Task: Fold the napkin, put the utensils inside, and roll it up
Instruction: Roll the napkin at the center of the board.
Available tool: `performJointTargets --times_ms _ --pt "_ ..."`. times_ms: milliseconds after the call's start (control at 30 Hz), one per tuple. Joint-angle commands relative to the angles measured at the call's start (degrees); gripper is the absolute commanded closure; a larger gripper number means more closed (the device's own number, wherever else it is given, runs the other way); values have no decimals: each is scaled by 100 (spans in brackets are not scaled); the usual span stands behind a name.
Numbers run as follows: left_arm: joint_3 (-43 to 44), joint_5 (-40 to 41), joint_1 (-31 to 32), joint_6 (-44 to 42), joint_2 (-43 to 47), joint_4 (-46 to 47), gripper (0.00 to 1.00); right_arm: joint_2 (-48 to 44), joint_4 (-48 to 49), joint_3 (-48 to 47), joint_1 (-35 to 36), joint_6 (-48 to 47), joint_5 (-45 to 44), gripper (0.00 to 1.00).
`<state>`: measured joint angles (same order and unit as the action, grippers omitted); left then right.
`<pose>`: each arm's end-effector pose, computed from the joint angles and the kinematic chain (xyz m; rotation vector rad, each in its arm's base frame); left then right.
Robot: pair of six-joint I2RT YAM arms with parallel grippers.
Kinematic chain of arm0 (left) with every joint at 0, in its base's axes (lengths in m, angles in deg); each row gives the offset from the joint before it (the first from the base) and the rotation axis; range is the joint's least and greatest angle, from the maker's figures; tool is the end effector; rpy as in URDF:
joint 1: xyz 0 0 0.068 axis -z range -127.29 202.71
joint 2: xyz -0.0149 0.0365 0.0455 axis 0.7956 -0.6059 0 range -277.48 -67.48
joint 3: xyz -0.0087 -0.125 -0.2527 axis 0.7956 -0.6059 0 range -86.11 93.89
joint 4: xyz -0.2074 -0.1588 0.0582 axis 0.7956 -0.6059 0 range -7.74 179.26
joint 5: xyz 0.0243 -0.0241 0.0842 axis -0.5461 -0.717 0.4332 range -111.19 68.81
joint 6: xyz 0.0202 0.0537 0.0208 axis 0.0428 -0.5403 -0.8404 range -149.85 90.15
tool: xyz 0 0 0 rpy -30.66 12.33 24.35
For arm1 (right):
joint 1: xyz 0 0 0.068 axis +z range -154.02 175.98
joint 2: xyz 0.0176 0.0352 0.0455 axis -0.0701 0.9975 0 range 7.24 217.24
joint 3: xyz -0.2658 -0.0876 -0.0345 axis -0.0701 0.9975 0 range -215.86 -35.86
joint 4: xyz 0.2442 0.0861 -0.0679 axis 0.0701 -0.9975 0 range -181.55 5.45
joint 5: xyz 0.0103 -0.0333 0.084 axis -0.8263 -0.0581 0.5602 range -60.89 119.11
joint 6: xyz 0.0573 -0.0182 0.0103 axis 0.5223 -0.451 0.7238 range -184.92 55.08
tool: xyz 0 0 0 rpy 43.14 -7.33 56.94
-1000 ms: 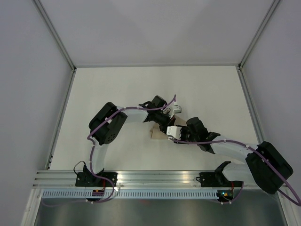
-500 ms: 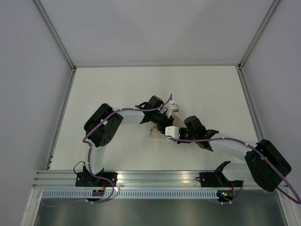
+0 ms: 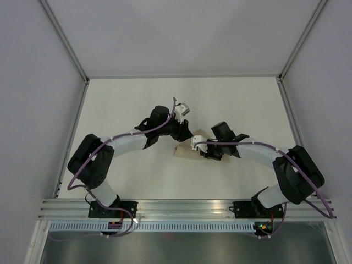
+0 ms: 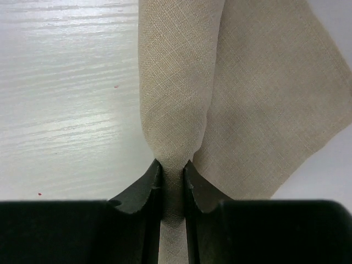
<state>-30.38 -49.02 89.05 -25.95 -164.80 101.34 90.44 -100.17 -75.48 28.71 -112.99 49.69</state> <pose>0.2952 -0.2437 0.2063 0.8919 1.9624 -0.9243 0.2193 0.1600 0.1547 -1.7434 1.8526 0.3637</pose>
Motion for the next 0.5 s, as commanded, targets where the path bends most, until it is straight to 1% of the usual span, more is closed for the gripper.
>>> performJointTargets --times_ms 0,67,100,200,267,367,467 --pt "-552 1199 -48 392 677 1022 50 581 -941 -467 -380 -79 622 91" --pt "-938 1499 -48 436 871 1243 50 846 -1241 -862 -521 -245 920 91" --pt "-1062 1822 -48 445 959 1384 49 1134 -1547 -1012 -644 -325 1009 91" --pt "-1564 2010 -30 445 1285 1929 49 1795 -2225 -1757 -864 -597 1351 91" --pt "-1845 2062 -13 375 1478 2211 49 2312 -2698 -2066 -1031 -799 1571 91" --pt "-2083 2211 241 -99 1672 2378 48 2884 -3217 -2585 -1189 -1010 1747 91" --pt "-2127 2413 698 -802 1611 2370 46 3324 -3561 -2972 -1312 -1090 1783 91"
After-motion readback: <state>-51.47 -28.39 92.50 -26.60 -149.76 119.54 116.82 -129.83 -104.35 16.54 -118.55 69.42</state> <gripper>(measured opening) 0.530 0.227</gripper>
